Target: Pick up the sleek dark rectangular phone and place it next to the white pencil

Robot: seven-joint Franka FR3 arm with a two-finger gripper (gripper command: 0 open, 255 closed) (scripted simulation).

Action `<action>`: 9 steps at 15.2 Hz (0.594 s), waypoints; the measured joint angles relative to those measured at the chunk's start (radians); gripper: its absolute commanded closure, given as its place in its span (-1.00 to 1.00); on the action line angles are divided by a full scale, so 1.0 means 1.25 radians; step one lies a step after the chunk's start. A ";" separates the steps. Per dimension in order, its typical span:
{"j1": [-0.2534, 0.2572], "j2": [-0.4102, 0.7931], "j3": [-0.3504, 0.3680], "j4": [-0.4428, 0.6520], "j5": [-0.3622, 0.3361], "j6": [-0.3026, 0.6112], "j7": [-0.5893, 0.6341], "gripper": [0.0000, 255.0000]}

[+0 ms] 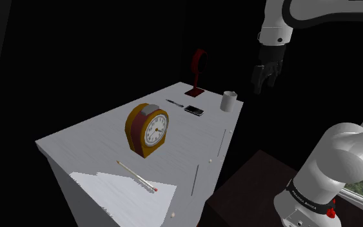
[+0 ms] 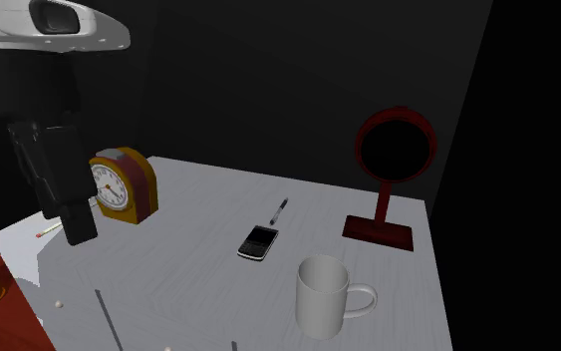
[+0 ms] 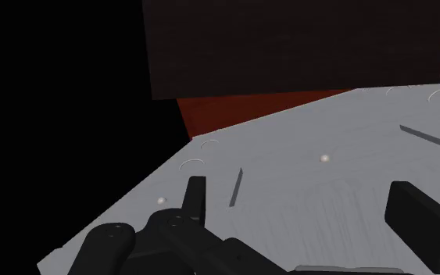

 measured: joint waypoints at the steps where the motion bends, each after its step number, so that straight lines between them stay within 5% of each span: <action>1: 0.000 0.000 0.000 0.000 0.000 0.000 0.000 -1.00; 9: 0.002 0.162 -0.028 -0.017 0.008 0.204 -0.018 -1.00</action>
